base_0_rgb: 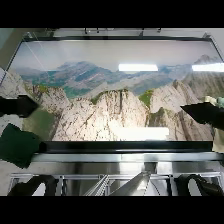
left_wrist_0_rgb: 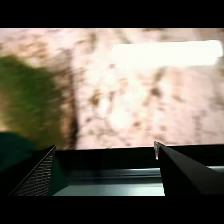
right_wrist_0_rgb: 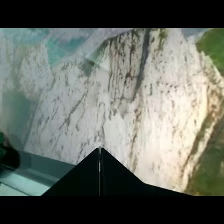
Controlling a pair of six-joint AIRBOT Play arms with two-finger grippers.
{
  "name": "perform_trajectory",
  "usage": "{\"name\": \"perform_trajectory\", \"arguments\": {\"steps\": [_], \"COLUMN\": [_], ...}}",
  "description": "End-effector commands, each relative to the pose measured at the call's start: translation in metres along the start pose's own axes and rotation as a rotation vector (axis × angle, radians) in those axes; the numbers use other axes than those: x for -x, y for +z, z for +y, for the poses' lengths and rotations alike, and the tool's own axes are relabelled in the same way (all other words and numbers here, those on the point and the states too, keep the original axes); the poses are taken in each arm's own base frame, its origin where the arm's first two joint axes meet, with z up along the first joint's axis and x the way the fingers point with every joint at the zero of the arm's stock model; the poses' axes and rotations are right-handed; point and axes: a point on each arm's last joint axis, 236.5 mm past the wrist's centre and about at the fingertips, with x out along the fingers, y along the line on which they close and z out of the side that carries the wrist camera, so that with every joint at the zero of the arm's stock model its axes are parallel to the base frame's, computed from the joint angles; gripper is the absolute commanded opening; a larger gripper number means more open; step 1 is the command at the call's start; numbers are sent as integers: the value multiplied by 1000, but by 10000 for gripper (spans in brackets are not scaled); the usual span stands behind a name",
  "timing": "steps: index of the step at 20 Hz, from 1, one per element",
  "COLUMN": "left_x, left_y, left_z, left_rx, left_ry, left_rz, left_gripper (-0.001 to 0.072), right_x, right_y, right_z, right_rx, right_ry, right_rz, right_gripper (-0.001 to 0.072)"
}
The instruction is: Fold the shirts.
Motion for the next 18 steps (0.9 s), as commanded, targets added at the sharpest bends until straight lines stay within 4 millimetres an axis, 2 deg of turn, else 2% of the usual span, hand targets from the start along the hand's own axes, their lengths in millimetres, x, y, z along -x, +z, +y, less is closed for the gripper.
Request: {"name": "perform_trajectory", "arguments": {"steps": [1, 2, 4, 6, 8, 13, 16, 17, 18], "left_x": [8, -8, -46, -70, -93, -136, -157, -163, -167], "left_y": [-46, -58, -99, -148, -182, -240, -248, -246, -237], "left_z": [138, 151, 158, 162, 160, 147, 147, 147, 145], "left_rx": [300, 399, 531, 597, 629, 645, 633, 625, 623], "left_ry": [456, 447, 372, 358, 329, 257, 236, 218, 187], "left_rz": [214, 253, 408, 596, 714, 924, 947, 940, 921], "left_gripper": [711, 711, 711, 712, 712, 712, 708, 566, 199], "right_x": [1, 1, 2, 1, 2, 2, 2, 2, 2], "right_y": [26, 28, 28, 29, 29, 32, 32, 32, 32], "right_z": [-7, -7, -6, -2, -2, -3, -3, -3, -3], "right_rx": [17, 14, 14, 7, 7, 6, 7, 7, 6], "right_ry": [-31, -28, -24, -8, -8, -11, -11, -11, -10], "right_rz": [-110, -117, -118, -121, -122, -136, -136, -135, -136], "right_gripper": [23, 23, 23, 23, 23, 23, 23, 23, 23]}}
